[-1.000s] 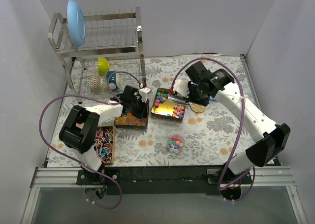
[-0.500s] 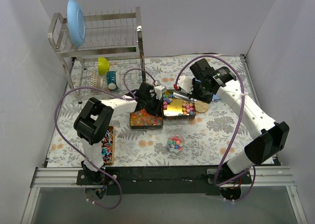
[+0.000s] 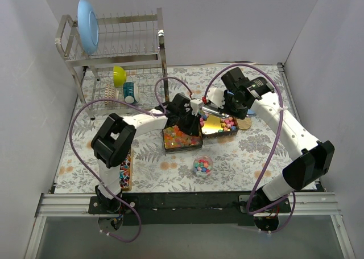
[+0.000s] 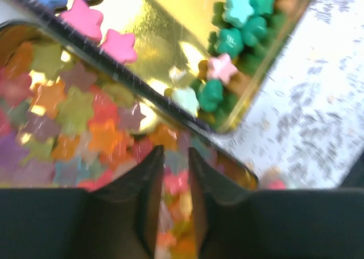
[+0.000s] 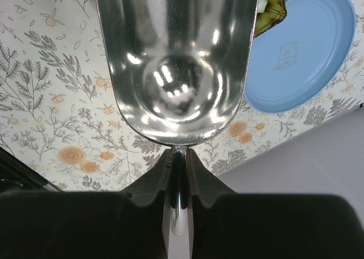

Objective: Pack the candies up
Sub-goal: Move the storage box to the center of the board.

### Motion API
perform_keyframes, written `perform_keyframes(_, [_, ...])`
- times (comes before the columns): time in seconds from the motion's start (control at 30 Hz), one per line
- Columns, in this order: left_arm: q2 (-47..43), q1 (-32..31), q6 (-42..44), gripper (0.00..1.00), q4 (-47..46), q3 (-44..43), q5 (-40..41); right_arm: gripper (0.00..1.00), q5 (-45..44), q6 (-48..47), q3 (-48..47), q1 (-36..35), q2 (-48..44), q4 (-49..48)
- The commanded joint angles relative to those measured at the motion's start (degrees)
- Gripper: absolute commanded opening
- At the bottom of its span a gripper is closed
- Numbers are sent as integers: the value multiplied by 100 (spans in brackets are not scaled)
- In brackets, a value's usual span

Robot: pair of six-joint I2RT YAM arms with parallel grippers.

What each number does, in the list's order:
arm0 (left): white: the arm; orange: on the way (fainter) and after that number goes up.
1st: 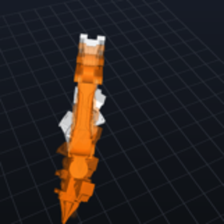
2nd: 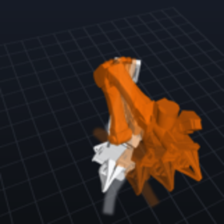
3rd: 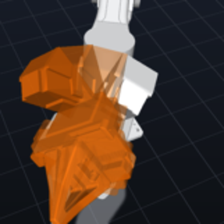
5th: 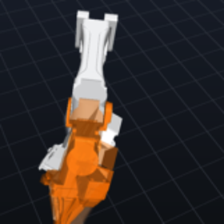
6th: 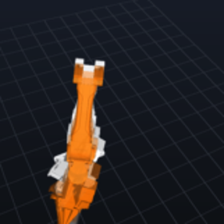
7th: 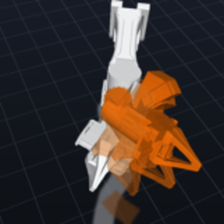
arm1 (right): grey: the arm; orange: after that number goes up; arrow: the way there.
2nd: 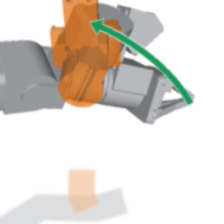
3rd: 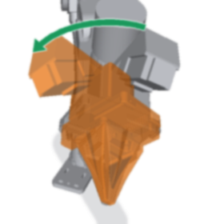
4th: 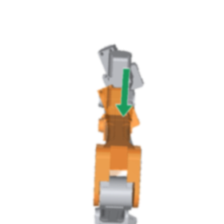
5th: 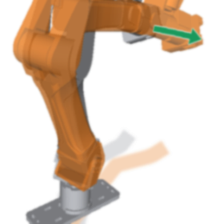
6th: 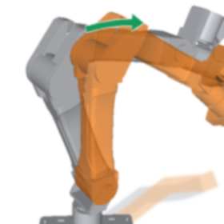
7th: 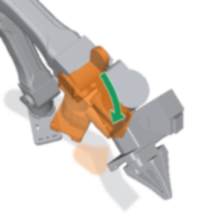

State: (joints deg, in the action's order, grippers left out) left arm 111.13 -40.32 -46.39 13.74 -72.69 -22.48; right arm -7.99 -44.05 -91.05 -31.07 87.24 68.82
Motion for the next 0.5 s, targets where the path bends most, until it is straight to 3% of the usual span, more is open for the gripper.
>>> perform_keyframes(0.0, [-1355, 400, 121, 28, 621, 244, -493, 1, 175, -296, 16, 40, -155, -158])
perform_keyframes(0.1, [-2059, 629, 271, 29, 937, 561, -889, 1, 210, -769, 367, 40, -260, -377])
perform_keyframes(0.13, [-2339, 700, 280, 25, 1016, 606, -951, 1, 236, -945, 516, 31, -347, -447])
perform_keyframes(0.17, [-2481, 787, 228, 9, 1017, 676, -1204, 1, 262, -1069, 761, 22, -400, -683])
perform_keyframes(0.2, [-2587, 971, 184, 2, 1017, 703, -1337, 1, 254, -1253, 851, 5, -436, -764])
perform_keyframes(0.47, [-2843, 1201, -239, 0, 244, 721, -2173, 1, 632, -1290, 352, -390, 143, -747])
